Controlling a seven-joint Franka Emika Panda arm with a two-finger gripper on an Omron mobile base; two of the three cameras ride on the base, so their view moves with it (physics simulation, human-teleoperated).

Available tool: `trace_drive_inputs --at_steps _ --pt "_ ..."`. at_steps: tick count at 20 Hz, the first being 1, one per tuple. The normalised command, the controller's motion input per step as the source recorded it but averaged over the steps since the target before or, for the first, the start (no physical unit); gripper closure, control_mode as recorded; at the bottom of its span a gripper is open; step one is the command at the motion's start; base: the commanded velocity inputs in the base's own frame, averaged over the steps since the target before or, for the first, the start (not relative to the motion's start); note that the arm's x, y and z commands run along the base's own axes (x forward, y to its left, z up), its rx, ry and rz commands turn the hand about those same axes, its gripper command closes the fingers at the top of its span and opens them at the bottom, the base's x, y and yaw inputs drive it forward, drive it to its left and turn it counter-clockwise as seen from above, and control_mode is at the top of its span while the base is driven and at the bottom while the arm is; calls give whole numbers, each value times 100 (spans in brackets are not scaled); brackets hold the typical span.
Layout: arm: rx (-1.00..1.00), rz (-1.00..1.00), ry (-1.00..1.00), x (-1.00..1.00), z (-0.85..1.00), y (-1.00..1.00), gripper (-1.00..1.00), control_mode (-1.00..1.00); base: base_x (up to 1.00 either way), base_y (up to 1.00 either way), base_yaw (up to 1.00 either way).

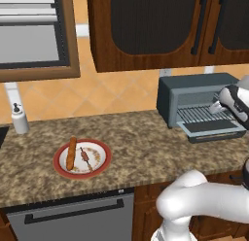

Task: Pick up the kebab skewer and baguette bread, and place them inside the toaster oven. Close the toaster oven door and start by setting the timer.

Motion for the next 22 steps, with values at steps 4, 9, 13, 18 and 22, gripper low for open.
trace_drive_inputs --at_steps 4,9,13,18,22 --pt "-18 7 2 -95 67 100 -100 -100 0 0 0" --pt "-15 0 0 -86 20 100 -100 -100 0 0 0" --pt "-12 0 0 -58 2 100 -100 -100 0 0 0" --pt "-8 2 2 -9 0 100 -100 -100 0 0 0" --pt "-2 0 1 1 -9 100 -100 -100 0 0 0"
